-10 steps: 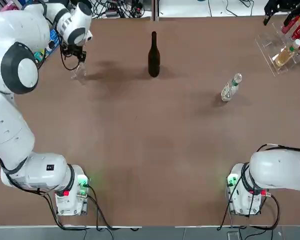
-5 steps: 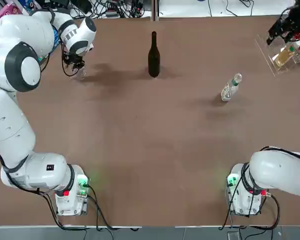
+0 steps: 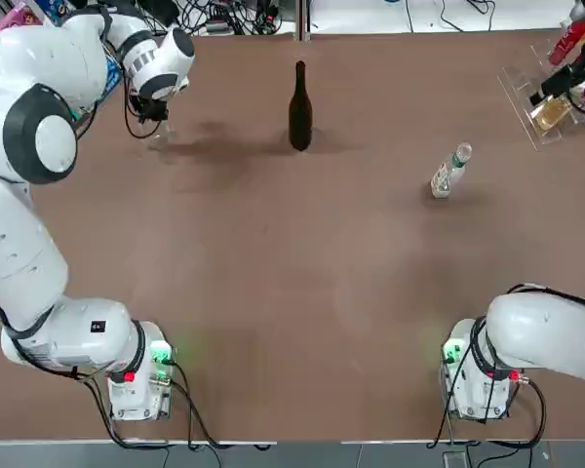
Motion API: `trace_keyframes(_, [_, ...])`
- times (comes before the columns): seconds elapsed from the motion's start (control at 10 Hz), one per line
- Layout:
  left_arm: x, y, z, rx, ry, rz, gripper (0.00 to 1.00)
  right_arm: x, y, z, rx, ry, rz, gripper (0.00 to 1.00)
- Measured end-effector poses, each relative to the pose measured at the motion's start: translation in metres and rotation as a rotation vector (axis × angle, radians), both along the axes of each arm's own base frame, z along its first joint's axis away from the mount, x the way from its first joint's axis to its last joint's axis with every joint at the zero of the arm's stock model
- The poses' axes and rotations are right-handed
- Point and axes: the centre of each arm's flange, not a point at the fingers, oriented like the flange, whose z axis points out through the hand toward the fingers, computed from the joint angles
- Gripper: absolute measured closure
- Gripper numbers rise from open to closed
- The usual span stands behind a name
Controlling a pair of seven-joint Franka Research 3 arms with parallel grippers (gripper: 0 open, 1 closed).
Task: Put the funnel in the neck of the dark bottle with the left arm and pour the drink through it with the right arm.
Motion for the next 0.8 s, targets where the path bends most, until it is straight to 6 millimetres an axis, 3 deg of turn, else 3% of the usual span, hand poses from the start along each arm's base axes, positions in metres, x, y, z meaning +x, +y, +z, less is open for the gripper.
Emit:
trace_keyframes(0.2, [0.009, -0.024, 0.066, -0.103, -0.064, 0.006, 0.96, 0.005, -0.020, -0.036, 0.078, -0.069, 0.141, 0.00])
trace_keyframes(0.5, [0.015, -0.058, 0.171, -0.322, -0.180, 0.053, 0.96, 0.009, -0.029, -0.076, 0.174, -0.210, 0.382, 0.00])
trace_keyframes(0.8, [0.004, -0.122, 0.233, -0.556, -0.222, 0.063, 0.96, 0.006, -0.037, -0.150, 0.349, -0.347, 0.553, 0.00])
